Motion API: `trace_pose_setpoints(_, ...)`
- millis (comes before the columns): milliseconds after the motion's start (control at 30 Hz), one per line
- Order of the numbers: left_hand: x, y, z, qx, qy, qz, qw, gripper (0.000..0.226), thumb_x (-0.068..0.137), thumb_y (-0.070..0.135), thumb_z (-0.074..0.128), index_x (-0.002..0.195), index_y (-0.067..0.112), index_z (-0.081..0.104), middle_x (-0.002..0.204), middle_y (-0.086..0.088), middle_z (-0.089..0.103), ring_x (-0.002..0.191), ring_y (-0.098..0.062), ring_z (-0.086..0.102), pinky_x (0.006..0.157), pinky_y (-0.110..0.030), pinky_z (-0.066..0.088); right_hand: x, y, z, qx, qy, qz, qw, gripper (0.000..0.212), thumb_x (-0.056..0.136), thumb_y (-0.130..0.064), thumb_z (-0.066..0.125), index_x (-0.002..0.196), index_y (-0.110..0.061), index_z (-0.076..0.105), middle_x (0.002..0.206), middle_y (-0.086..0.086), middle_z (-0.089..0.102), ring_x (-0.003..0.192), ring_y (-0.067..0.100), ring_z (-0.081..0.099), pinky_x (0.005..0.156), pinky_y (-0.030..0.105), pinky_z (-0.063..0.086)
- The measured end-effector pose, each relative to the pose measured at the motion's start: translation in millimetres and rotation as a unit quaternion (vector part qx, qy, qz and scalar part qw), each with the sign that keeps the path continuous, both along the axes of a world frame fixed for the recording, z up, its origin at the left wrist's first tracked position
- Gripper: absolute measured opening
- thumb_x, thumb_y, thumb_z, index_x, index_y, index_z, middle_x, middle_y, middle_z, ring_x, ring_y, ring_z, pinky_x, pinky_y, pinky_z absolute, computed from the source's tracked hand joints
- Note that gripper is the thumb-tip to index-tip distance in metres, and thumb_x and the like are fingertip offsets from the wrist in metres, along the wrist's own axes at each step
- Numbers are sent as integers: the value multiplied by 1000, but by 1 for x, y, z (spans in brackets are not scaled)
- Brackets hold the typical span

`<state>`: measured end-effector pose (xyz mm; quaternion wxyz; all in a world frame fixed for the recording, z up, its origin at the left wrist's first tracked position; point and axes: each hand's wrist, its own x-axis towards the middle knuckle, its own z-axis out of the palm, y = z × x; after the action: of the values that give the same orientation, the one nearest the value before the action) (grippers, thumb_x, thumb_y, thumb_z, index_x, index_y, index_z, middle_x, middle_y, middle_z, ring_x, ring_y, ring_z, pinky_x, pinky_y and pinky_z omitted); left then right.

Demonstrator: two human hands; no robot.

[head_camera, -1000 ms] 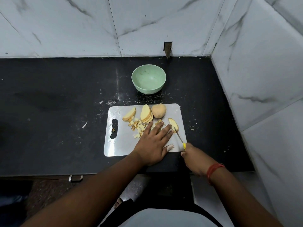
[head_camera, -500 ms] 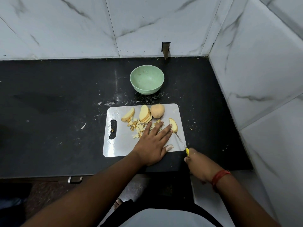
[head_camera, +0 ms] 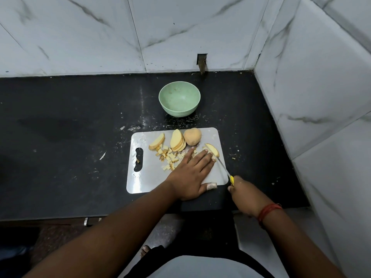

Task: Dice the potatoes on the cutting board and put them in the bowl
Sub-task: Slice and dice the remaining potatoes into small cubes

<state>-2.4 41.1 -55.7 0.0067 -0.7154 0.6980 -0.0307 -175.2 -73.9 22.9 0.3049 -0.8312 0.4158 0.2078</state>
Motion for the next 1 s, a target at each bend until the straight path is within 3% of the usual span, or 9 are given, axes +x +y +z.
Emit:
trace_pose_setpoints(167, -5, -11, 1, -35, 4, 14, 999, 80, 103, 68, 29, 156, 9, 40, 156, -16, 44, 148, -34, 33, 126, -58, 9, 4, -4, 2, 7, -38, -26, 999, 14, 101, -26, 44, 98, -12, 45, 94, 11, 59, 78, 22, 54, 66, 29, 37)
trace_pose_setpoints(367, -8, -8, -4, -71, 27, 50, 996, 77, 105, 62, 28, 152, 2, 43, 151, -17, 44, 144, -33, 36, 127, -51, 15, -6, -1, 3, 37, -85, -65, 994, 19, 101, -29, 45, 92, -13, 45, 76, 3, 53, 63, 16, 49, 55, 29, 34)
trace_pose_setpoints(500, -9, -3, -5, -91, 37, 74, 992, 75, 105, 59, 26, 150, 2, 46, 147, -16, 48, 142, -33, 38, 127, -48, 18, -3, 2, 2, 33, -80, -50, 995, 18, 102, -29, 43, 94, -13, 45, 78, 3, 53, 65, 15, 50, 55, 29, 34)
trace_pose_setpoints(700, -11, -1, -4, -106, 30, 76, 991, 72, 105, 54, 28, 144, -2, 52, 139, -17, 53, 129, -32, 47, 124, -48, 28, 3, 6, 1, 17, -68, -28, 997, 17, 102, -29, 42, 99, -12, 45, 95, 10, 60, 83, 24, 59, 69, 30, 41)
trace_pose_setpoints(833, -11, -2, -3, -111, 37, 78, 990, 70, 106, 52, 30, 142, -3, 53, 135, -17, 54, 124, -34, 49, 120, -49, 34, 7, 9, 1, 12, -53, -14, 998, 16, 103, -27, 41, 100, -12, 43, 89, 7, 55, 79, 22, 56, 67, 29, 38)
trace_pose_setpoints(1000, -11, -3, -3, -106, 59, 79, 989, 70, 106, 51, 30, 143, -3, 53, 138, -16, 54, 125, -36, 48, 118, -48, 36, 15, 9, -4, -6, -16, 7, 1000, 20, 103, -22, 39, 114, -6, 45, 98, 13, 59, 80, 23, 53, 69, 28, 37)
